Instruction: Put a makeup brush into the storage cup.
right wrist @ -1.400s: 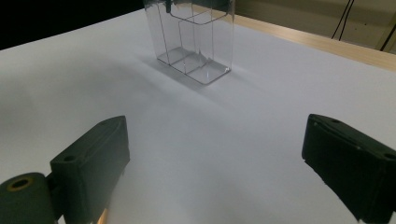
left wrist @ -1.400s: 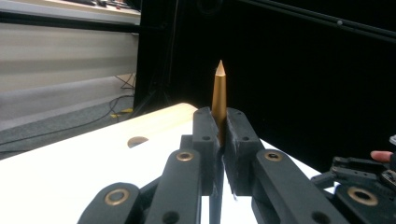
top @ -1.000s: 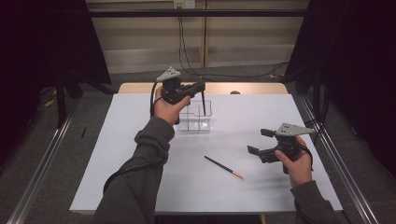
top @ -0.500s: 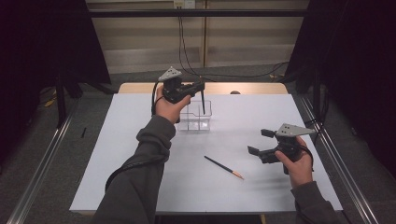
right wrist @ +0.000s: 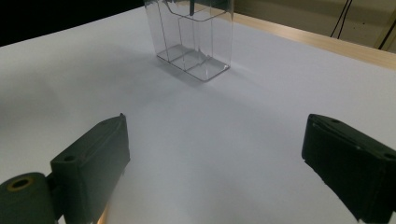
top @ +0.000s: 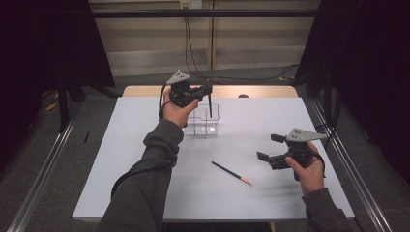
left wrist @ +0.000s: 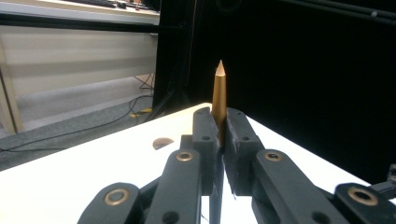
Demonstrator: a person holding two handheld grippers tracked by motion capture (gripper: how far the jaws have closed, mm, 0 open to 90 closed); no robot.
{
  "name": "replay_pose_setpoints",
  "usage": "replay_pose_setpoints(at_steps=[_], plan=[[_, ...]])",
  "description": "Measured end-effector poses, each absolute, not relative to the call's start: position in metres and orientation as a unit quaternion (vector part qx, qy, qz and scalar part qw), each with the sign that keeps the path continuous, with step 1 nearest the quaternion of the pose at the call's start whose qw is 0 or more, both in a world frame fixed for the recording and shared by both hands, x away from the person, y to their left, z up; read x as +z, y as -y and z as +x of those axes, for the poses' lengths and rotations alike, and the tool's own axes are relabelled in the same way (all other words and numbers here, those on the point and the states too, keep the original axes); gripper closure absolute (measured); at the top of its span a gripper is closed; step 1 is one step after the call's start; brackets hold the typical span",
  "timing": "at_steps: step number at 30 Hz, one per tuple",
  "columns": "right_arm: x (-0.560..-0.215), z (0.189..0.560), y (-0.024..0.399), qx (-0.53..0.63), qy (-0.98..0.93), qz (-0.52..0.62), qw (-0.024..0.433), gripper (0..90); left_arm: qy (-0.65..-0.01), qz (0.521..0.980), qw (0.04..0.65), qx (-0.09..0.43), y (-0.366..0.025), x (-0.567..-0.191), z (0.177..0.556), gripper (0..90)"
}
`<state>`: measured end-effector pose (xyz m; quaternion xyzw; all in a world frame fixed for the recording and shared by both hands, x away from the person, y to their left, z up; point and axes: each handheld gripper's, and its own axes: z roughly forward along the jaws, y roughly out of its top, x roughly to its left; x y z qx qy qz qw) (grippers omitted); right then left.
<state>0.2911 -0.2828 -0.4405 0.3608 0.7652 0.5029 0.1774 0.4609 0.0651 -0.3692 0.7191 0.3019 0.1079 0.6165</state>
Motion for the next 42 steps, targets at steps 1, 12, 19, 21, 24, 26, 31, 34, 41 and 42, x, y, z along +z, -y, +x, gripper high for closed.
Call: replay_pose_setpoints(at_steps=[1, 12, 19, 21, 24, 26, 31, 34, 41, 42], plan=[[-0.44, 0.291, 0.283, 0.503, -0.765, 0.361, 0.177, 7.2, -0.309, 0.716, 0.616, 0.111, -0.065, -0.37, 0.461, 83.9], [-0.44, 0.29, 0.284, 0.503, -0.765, 0.36, 0.181, 7.3, -0.304, 0.719, 0.614, 0.114, -0.063, -0.377, 0.461, 83.9], [-0.441, 0.29, 0.285, 0.502, -0.765, 0.361, 0.182, 7.3, -0.305, 0.722, 0.611, 0.114, -0.061, -0.382, 0.461, 83.9], [-0.441, 0.29, 0.286, 0.503, -0.765, 0.361, 0.18, 7.3, -0.307, 0.723, 0.608, 0.115, -0.06, -0.383, 0.46, 83.9], [-0.44, 0.29, 0.286, 0.503, -0.764, 0.361, 0.181, 7.3, -0.308, 0.726, 0.604, 0.117, -0.061, -0.386, 0.46, 83.9], [-0.44, 0.29, 0.286, 0.503, -0.764, 0.361, 0.18, 7.4, -0.309, 0.729, 0.598, 0.123, -0.061, -0.387, 0.46, 83.9], [-0.44, 0.29, 0.286, 0.504, -0.764, 0.361, 0.18, 7.5, -0.306, 0.725, 0.606, 0.118, -0.061, -0.391, 0.46, 83.9], [-0.44, 0.29, 0.285, 0.503, -0.765, 0.36, 0.182, 7.5, -0.306, 0.724, 0.608, 0.113, -0.061, -0.392, 0.459, 83.8], [-0.44, 0.29, 0.285, 0.503, -0.766, 0.357, 0.182, 7.5, -0.31, 0.729, 0.598, 0.123, -0.062, -0.394, 0.455, 83.8], [-0.44, 0.29, 0.285, 0.504, -0.766, 0.355, 0.18, 7.5, -0.309, 0.73, 0.597, 0.123, -0.062, -0.395, 0.455, 83.8]])
